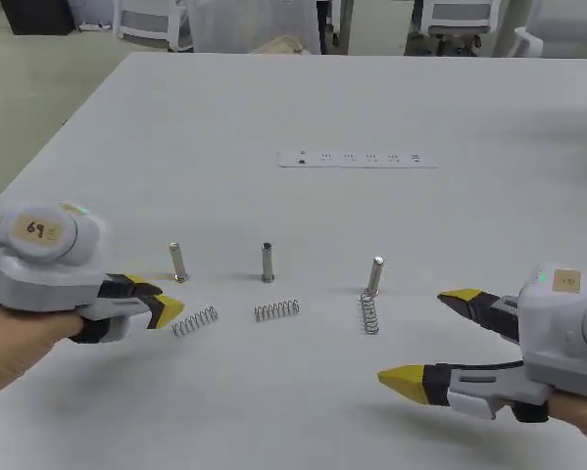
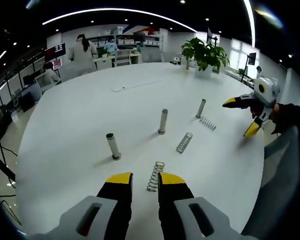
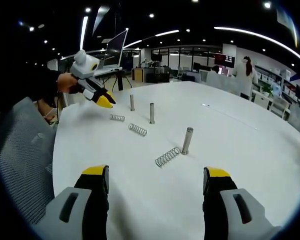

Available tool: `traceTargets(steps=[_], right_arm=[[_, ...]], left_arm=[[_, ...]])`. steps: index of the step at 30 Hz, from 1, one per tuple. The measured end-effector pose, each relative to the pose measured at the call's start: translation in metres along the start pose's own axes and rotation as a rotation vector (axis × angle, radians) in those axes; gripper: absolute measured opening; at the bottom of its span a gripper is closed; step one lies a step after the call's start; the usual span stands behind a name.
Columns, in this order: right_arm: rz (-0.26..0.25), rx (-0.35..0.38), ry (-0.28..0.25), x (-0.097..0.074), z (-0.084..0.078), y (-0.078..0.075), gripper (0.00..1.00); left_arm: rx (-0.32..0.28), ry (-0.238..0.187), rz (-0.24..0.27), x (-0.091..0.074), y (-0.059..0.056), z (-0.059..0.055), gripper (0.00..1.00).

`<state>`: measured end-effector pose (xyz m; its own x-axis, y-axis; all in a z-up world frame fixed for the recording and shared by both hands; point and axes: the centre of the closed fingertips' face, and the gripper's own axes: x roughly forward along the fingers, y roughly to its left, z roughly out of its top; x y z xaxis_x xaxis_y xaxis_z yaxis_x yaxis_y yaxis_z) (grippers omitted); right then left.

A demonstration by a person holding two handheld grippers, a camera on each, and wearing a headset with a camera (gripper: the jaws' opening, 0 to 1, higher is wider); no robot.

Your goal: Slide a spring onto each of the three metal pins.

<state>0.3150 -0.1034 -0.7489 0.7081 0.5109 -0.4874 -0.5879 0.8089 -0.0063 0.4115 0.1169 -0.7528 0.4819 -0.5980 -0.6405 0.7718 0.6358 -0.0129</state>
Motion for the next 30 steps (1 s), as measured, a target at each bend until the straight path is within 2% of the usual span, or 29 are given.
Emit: traceTargets(steps=[6,13,22,30], right_arm=[[-0.004,0.003,0.001,0.000,-0.001,-0.001,0.76],[-0.005,0.006,0.005,0.000,-0.002,-0.001,0.76],[-0.008,0.009,0.010,-0.001,-0.004,-0.002,0.76],[-0.007,0.009,0.014,0.000,-0.005,-0.002,0.76]], left_arm=[[0.026,0.030,-0.012,0.008,-0.003,-0.010,0.13],[0.026,0.039,-0.025,0.012,-0.004,-0.017,0.13],[0.029,0.048,-0.043,0.017,-0.009,-0.023,0.12],[0.039,0.051,-0.037,0.018,-0.008,-0.026,0.08]])
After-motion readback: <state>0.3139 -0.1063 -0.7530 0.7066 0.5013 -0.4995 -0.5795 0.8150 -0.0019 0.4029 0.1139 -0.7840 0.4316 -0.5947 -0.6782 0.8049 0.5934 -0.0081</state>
